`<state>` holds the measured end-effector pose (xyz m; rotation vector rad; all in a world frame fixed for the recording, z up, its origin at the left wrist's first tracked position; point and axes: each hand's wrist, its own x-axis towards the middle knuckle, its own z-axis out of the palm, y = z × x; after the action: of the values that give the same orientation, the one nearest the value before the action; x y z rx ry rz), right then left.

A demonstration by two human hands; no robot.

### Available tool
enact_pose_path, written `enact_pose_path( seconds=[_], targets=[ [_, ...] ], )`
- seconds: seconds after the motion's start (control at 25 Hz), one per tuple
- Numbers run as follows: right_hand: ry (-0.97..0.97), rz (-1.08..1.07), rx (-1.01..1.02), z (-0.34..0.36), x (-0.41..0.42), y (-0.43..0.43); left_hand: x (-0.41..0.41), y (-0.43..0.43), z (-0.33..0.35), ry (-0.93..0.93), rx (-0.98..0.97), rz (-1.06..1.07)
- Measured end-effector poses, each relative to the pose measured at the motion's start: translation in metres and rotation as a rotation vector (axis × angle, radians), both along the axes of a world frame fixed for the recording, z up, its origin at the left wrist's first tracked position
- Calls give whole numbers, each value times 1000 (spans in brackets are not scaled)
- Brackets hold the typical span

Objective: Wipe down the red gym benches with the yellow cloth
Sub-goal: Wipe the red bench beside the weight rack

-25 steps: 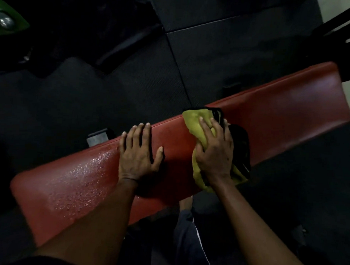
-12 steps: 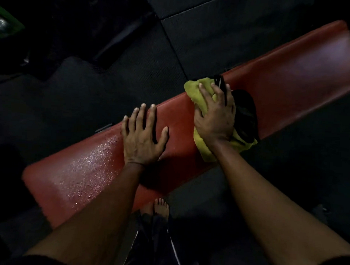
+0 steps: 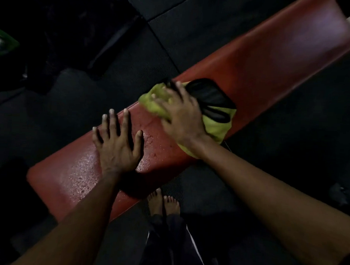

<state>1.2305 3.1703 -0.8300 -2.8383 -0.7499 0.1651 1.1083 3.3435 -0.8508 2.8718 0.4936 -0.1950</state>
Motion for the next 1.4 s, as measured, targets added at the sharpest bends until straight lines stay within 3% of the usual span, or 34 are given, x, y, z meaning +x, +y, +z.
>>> enact_pose_path(
  seconds=[0.12, 0.36, 0.44, 0.64, 0.72, 0.84, 1.0, 1.12, 1.24, 1.4],
  targets=[
    [28, 228, -68, 0, 15, -9, -1, 2, -3, -44, 24, 12],
    [42, -232, -61, -2, 52, 25, -1, 4, -11, -92, 54, 5],
    [28, -144, -76, -2, 40, 38, -3, 6, -13, -104, 59, 3],
    [135, 347, -95, 1, 70, 1, -3, 5, -14, -104, 50, 5],
    [173, 386, -114, 6, 94, -9, -3, 6, -13, -93, 16, 10],
    [139, 192, -60, 11, 99, -16, -2, 6, -13, -84, -3, 9],
    [59, -234, 95, 5, 30, 18, -3, 6, -14, -83, -9, 14],
    [105, -197, 187, 10, -14, 31, -4, 8, -18, -116, 6, -19],
    [73, -166, 89, 10, -34, -8, -4, 7, -16, -117, -30, -5],
    [-7, -639, 10, 1, -60, -40, -4, 6, -13, -111, -73, 1]
  ],
)
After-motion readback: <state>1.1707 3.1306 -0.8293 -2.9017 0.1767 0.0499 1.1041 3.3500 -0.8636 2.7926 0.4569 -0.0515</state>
